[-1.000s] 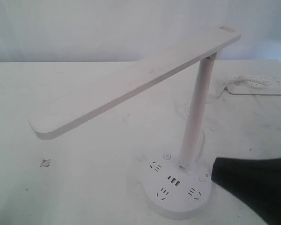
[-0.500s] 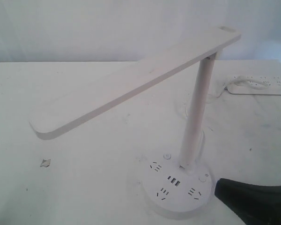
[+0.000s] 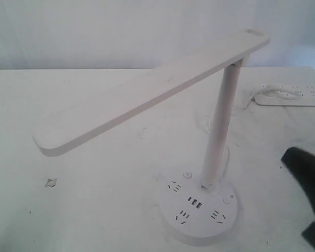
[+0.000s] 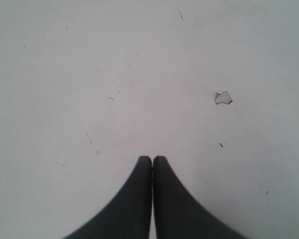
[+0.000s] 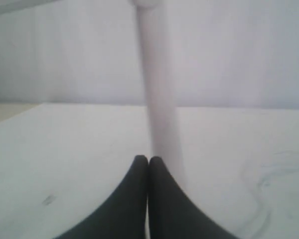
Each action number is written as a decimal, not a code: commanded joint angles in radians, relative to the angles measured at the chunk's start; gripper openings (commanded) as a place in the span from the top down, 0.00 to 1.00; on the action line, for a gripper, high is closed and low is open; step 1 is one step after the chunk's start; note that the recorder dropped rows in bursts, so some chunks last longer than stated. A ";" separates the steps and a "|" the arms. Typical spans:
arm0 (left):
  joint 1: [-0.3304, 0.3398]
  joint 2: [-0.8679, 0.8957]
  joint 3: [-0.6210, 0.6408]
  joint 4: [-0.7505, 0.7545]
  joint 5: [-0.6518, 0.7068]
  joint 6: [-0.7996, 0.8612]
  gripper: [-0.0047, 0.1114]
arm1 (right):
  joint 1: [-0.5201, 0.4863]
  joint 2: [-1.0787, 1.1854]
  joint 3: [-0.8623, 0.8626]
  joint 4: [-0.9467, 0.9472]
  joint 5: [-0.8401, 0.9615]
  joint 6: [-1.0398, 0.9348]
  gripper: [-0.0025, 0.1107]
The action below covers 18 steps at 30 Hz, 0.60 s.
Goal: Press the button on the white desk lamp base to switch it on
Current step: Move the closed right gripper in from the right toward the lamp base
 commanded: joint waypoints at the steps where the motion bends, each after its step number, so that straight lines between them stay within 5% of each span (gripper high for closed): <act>1: 0.001 -0.004 0.001 -0.003 0.007 -0.001 0.96 | 0.001 0.006 0.006 0.416 0.189 -0.266 0.98; 4: 0.001 -0.004 0.001 -0.003 0.007 -0.001 0.96 | 0.001 0.029 0.006 0.556 0.092 -0.424 0.98; 12: 0.001 -0.004 0.001 -0.003 0.007 -0.001 0.96 | 0.001 0.315 -0.134 0.556 -0.011 -0.545 0.98; 18: 0.001 -0.004 0.001 -0.003 0.007 -0.001 0.96 | 0.001 0.638 -0.182 0.401 -0.120 -0.399 0.98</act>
